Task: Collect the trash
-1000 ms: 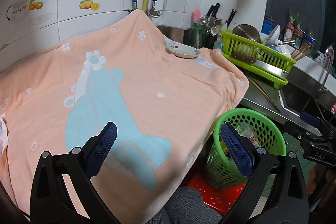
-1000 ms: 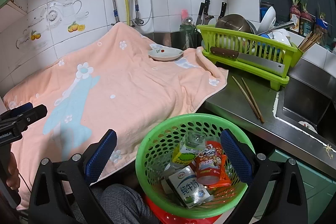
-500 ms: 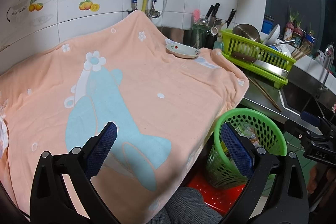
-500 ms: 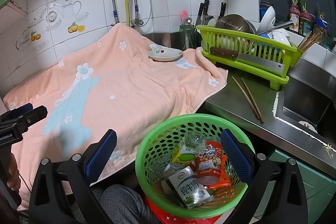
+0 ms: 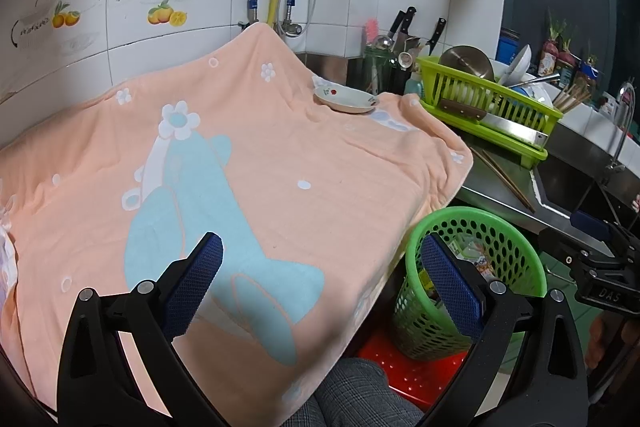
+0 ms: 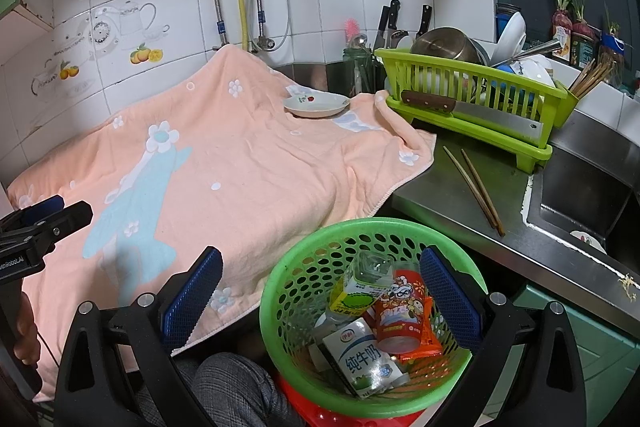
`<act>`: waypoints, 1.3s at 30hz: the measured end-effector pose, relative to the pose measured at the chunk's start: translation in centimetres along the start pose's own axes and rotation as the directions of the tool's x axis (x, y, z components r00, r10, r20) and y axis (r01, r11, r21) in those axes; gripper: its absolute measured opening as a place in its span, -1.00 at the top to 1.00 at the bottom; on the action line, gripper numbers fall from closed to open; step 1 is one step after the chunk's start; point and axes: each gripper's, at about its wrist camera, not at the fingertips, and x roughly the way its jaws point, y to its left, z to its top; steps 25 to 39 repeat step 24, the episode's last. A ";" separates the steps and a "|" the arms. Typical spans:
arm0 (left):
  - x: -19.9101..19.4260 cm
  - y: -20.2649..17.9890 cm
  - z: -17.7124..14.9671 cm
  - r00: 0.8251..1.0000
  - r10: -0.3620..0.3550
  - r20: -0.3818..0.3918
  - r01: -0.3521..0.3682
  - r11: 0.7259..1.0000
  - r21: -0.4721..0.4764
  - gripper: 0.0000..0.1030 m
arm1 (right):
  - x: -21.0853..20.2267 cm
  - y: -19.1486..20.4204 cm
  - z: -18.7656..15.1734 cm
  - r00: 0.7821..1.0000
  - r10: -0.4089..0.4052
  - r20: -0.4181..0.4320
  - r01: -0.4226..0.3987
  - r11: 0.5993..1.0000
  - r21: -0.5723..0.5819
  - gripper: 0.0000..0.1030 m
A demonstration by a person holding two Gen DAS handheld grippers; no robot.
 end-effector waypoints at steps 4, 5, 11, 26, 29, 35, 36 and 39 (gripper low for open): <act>0.0 0.0 0.1 1.000 -0.003 -0.001 0.003 1.000 -0.004 -0.90 | 0.1 0.2 0.0 1.000 0.001 0.001 -0.001 1.000 -0.001 -0.86; 0.0 0.1 0.1 1.000 -0.005 0.000 0.005 1.000 -0.004 -0.90 | 0.1 0.2 0.0 1.000 0.001 0.001 -0.001 1.000 -0.001 -0.86; 0.0 0.2 0.2 1.000 0.006 0.008 -0.006 1.000 -0.007 -0.90 | 0.2 0.4 0.0 1.000 0.004 0.002 -0.004 1.000 0.000 -0.86; 0.0 0.6 0.0 1.000 0.029 0.001 -0.029 0.999 -0.020 -0.90 | 0.5 0.8 -0.1 1.000 0.007 0.002 -0.007 1.000 -0.006 -0.86; 0.0 0.6 0.0 1.000 0.029 0.001 -0.029 0.999 -0.020 -0.90 | 0.5 0.8 -0.1 1.000 0.007 0.002 -0.007 1.000 -0.006 -0.86; 0.0 0.6 0.0 1.000 0.029 0.001 -0.029 0.999 -0.020 -0.90 | 0.5 0.8 -0.1 1.000 0.007 0.002 -0.007 1.000 -0.006 -0.86; 0.0 0.6 0.0 1.000 0.029 0.001 -0.029 0.999 -0.020 -0.90 | 0.5 0.8 -0.1 1.000 0.007 0.002 -0.007 1.000 -0.006 -0.86; 0.0 0.6 0.0 1.000 0.029 0.001 -0.029 0.999 -0.020 -0.90 | 0.5 0.8 -0.1 1.000 0.007 0.002 -0.007 1.000 -0.006 -0.86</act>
